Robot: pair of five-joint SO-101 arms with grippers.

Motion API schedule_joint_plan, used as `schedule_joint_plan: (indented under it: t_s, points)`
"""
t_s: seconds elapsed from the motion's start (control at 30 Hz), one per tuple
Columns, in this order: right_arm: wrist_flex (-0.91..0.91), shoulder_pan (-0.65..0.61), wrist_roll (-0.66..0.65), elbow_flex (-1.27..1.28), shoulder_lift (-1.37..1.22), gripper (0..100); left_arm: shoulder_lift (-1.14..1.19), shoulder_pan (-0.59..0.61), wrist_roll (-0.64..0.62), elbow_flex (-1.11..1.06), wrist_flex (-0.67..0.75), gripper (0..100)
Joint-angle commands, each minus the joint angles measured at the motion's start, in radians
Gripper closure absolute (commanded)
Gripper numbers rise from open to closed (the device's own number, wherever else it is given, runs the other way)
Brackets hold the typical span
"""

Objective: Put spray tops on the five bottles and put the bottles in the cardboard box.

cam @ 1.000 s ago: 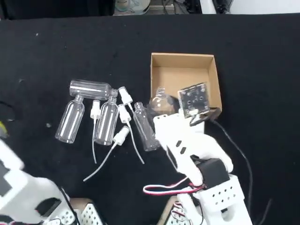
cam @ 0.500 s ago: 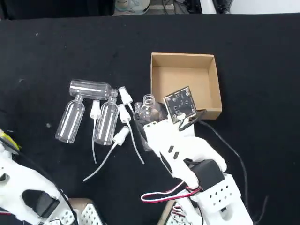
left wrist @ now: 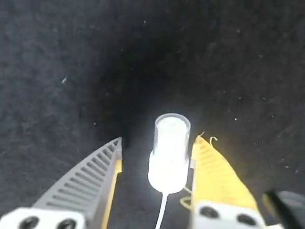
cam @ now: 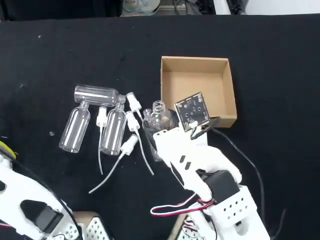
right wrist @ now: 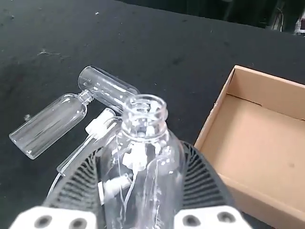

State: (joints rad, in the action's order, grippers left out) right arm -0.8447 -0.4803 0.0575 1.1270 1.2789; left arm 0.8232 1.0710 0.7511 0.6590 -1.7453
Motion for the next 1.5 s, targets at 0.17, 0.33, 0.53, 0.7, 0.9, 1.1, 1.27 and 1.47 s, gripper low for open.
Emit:
schedule_joint_plan:
  t_s: [0.17,0.33,0.53,0.7,0.9,1.1,1.27,1.47]
  points:
    - [0.031,-0.011,0.0,-0.005,0.025,98.7,-0.023,-0.033,0.117,-0.025,-0.015,79]
    - [0.031,-0.011,0.0,-0.005,0.025,98.7,-0.023,-0.07,0.143,-0.073,-0.015,91]
    - [0.031,-0.014,0.0,-0.005,0.025,98.7,-0.152,-0.07,0.14,-0.097,-0.015,97]
    - [0.048,-0.017,0.0,-0.005,0.025,98.7,-0.431,-0.076,0.138,-0.269,-0.015,97]
    - [0.138,-0.143,0.0,0.038,0.025,98.7,-0.879,-0.243,-0.061,-0.552,0.025,97]
    - [0.473,-0.238,0.0,0.188,0.024,98.7,-1.306,-0.524,-0.446,-0.654,0.155,97]
    - [0.671,-0.238,0.0,0.278,0.016,98.7,-1.548,-0.719,-0.684,-0.65,0.242,97]
    - [0.683,-0.239,0.002,0.292,0.016,98.7,-1.706,-0.86,-0.921,-0.65,0.442,97]
